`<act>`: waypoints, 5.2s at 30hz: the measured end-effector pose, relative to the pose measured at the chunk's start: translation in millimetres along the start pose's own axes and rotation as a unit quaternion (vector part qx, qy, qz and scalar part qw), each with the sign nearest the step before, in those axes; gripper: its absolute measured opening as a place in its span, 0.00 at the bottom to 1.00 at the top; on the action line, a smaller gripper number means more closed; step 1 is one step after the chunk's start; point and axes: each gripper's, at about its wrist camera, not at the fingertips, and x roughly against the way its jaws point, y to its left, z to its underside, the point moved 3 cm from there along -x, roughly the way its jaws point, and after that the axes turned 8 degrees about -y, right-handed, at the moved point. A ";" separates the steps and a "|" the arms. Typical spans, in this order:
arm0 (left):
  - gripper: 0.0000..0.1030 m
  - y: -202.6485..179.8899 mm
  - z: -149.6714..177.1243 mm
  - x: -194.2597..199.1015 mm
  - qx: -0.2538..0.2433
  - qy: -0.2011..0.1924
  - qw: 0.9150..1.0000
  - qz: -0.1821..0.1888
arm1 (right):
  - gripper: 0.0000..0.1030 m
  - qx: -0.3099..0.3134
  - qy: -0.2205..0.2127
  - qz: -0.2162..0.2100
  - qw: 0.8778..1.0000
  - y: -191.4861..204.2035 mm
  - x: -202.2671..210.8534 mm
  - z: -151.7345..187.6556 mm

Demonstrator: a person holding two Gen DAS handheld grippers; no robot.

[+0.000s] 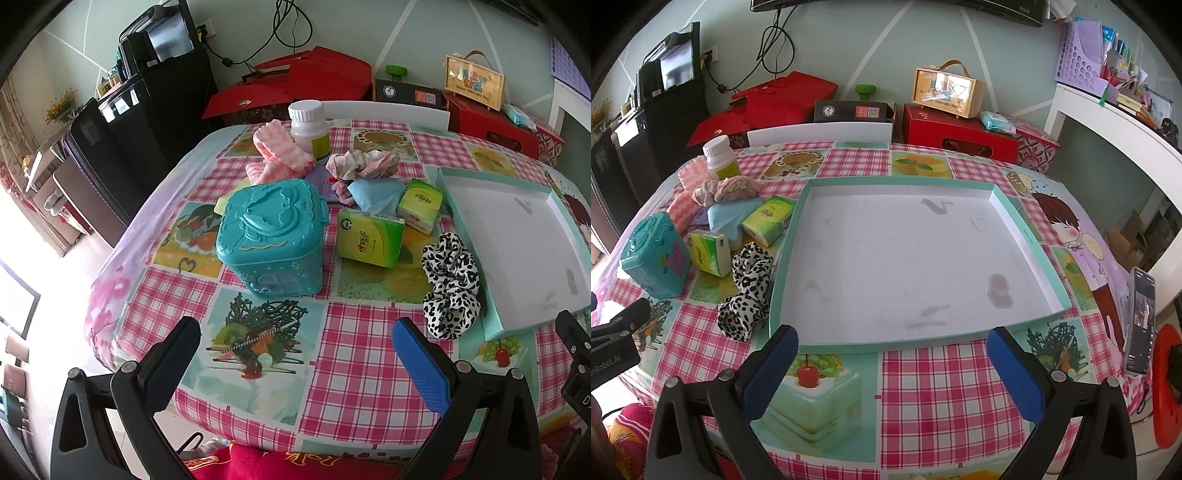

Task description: Organize soft objects

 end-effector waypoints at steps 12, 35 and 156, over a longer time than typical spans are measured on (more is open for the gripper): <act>1.00 -6.5 5.6 1.8 -0.002 0.006 1.000 -0.006 | 1.00 0.003 0.002 0.000 1.000 -0.4 0.0 0.0; 1.00 -10.5 10.6 2.1 -0.005 0.014 1.000 -0.011 | 1.00 0.003 0.001 0.001 1.000 0.2 -0.6 1.3; 1.00 -37.7 -127.1 -77.8 -0.062 0.167 0.957 0.228 | 0.16 -0.070 0.001 -0.193 0.979 23.8 -73.4 -116.4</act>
